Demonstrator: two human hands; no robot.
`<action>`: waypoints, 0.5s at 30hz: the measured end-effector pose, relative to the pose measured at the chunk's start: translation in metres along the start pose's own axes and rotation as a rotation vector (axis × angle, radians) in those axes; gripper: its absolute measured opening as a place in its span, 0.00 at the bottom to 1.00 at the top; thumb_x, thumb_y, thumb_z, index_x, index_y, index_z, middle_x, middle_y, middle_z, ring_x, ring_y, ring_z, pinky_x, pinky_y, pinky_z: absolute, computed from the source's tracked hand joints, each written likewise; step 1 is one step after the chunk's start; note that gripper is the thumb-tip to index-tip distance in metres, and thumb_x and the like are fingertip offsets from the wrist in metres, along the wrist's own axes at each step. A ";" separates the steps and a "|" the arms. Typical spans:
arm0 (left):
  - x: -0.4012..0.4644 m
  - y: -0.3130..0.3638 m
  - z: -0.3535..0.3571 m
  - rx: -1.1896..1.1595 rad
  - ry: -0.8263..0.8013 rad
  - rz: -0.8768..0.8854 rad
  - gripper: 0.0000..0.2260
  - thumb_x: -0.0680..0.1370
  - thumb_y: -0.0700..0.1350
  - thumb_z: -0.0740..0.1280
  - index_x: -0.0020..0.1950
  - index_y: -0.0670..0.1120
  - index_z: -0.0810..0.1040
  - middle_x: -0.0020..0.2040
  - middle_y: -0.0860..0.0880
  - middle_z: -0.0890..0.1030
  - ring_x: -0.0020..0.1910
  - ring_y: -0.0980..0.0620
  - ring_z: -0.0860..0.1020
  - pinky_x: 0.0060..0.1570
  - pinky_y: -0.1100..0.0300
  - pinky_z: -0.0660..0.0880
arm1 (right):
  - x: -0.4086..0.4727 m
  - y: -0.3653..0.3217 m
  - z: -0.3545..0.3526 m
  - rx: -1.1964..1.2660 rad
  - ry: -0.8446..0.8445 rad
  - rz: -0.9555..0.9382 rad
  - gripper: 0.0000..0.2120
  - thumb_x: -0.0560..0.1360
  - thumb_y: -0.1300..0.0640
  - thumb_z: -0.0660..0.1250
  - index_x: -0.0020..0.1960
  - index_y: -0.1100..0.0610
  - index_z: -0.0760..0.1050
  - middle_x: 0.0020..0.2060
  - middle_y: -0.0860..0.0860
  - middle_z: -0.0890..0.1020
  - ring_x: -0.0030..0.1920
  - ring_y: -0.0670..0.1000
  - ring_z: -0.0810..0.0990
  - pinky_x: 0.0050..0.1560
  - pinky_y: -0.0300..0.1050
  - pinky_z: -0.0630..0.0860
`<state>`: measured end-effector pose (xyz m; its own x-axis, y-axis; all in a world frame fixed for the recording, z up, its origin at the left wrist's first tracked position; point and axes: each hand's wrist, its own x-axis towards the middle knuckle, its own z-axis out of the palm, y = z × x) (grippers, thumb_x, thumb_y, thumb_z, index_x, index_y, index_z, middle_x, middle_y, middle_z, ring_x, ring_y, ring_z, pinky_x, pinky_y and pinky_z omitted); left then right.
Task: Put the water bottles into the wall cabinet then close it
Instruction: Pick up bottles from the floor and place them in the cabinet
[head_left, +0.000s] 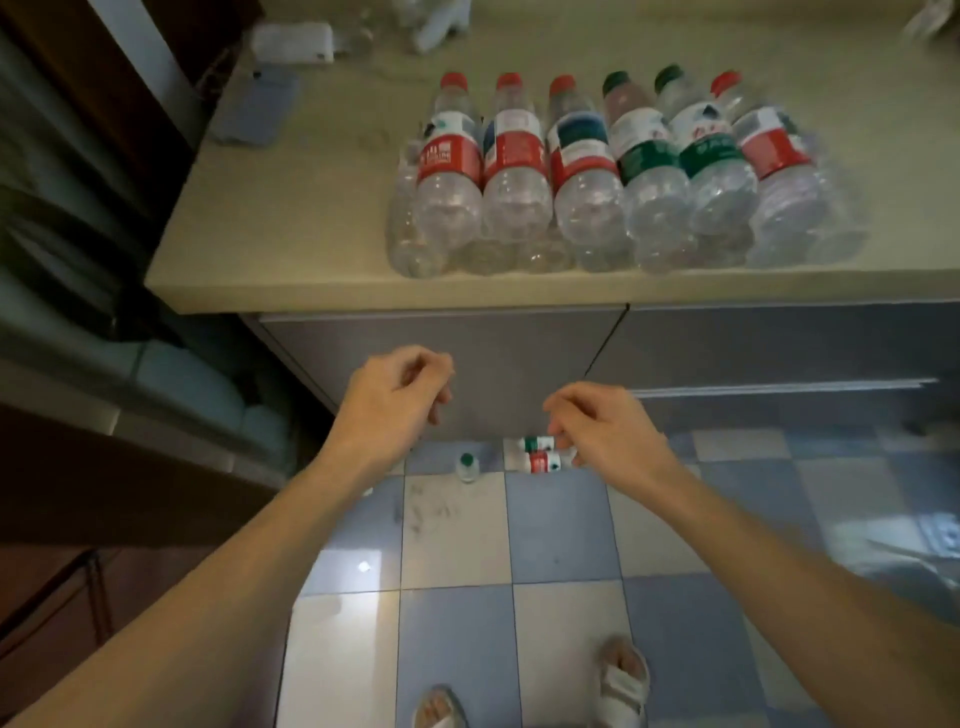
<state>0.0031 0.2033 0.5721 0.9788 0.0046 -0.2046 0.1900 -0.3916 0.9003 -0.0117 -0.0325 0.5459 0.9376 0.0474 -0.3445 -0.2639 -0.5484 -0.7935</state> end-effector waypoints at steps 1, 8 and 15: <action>0.002 -0.026 0.018 0.028 -0.012 -0.043 0.11 0.82 0.49 0.66 0.44 0.46 0.81 0.36 0.50 0.83 0.36 0.52 0.81 0.35 0.54 0.79 | 0.009 0.031 0.008 0.012 -0.011 0.058 0.13 0.82 0.55 0.63 0.48 0.61 0.81 0.40 0.56 0.85 0.38 0.52 0.84 0.38 0.47 0.81; 0.041 -0.227 0.166 0.073 0.007 -0.292 0.09 0.78 0.50 0.72 0.56 0.48 0.78 0.48 0.51 0.81 0.49 0.47 0.82 0.53 0.43 0.80 | 0.087 0.248 0.061 0.150 -0.013 0.334 0.07 0.83 0.56 0.65 0.48 0.52 0.80 0.41 0.56 0.85 0.39 0.53 0.84 0.38 0.46 0.82; 0.091 -0.459 0.296 0.130 0.136 -0.445 0.29 0.73 0.51 0.78 0.69 0.45 0.71 0.61 0.45 0.77 0.50 0.47 0.80 0.48 0.55 0.77 | 0.182 0.460 0.157 0.220 -0.052 0.544 0.06 0.82 0.55 0.66 0.52 0.58 0.80 0.42 0.57 0.85 0.39 0.54 0.84 0.36 0.45 0.81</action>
<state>-0.0173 0.1107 0.0267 0.8072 0.3149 -0.4992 0.5902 -0.4361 0.6793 0.0022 -0.1445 0.0396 0.6435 -0.1478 -0.7510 -0.7498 -0.3192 -0.5796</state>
